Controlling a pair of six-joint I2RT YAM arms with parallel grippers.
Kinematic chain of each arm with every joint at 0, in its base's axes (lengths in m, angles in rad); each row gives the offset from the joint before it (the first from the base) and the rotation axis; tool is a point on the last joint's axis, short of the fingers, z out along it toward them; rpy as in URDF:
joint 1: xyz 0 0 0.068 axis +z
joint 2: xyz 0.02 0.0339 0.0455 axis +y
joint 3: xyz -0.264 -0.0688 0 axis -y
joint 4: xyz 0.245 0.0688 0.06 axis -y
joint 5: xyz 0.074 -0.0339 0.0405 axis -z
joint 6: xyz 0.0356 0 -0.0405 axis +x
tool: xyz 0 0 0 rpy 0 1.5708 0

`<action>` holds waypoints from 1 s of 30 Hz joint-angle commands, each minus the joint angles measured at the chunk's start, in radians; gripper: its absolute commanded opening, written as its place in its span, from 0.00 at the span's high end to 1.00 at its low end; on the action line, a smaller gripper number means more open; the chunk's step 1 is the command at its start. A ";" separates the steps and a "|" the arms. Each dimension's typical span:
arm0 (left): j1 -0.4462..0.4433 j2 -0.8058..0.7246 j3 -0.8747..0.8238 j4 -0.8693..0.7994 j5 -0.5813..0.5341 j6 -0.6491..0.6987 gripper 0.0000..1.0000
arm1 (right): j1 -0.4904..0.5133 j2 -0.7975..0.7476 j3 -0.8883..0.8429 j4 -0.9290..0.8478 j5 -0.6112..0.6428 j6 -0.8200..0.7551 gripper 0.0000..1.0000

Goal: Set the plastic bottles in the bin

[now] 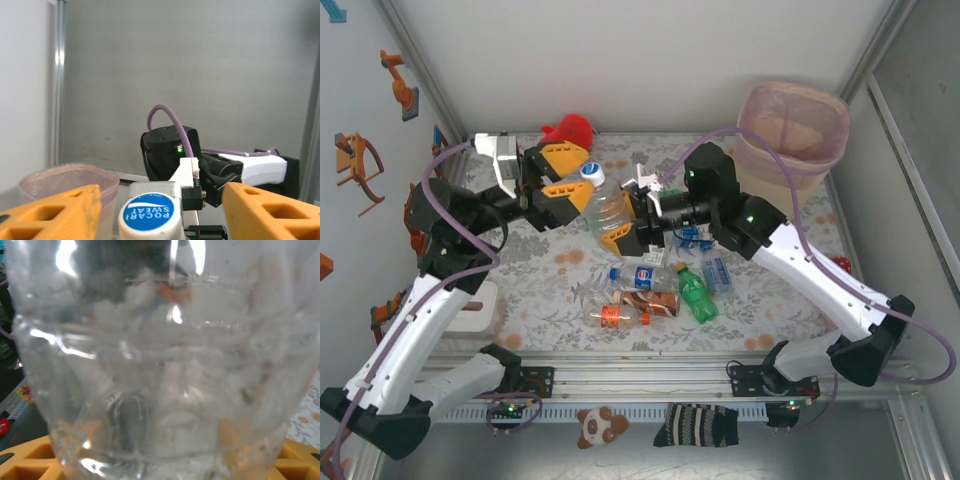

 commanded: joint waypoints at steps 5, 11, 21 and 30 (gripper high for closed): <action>-0.002 -0.091 -0.048 -0.145 -0.196 0.122 0.29 | -0.104 -0.041 0.093 -0.042 0.155 0.074 0.42; -0.002 -0.102 -0.066 -0.183 -0.212 0.133 0.29 | -0.288 -0.016 0.190 -0.087 0.267 0.219 0.44; -0.003 -0.094 -0.105 -0.150 -0.218 0.104 0.29 | -0.596 0.134 0.359 -0.164 0.590 0.673 0.50; -0.002 -0.101 -0.152 -0.134 -0.232 0.086 0.29 | -0.712 0.281 0.403 -0.116 0.875 1.039 0.57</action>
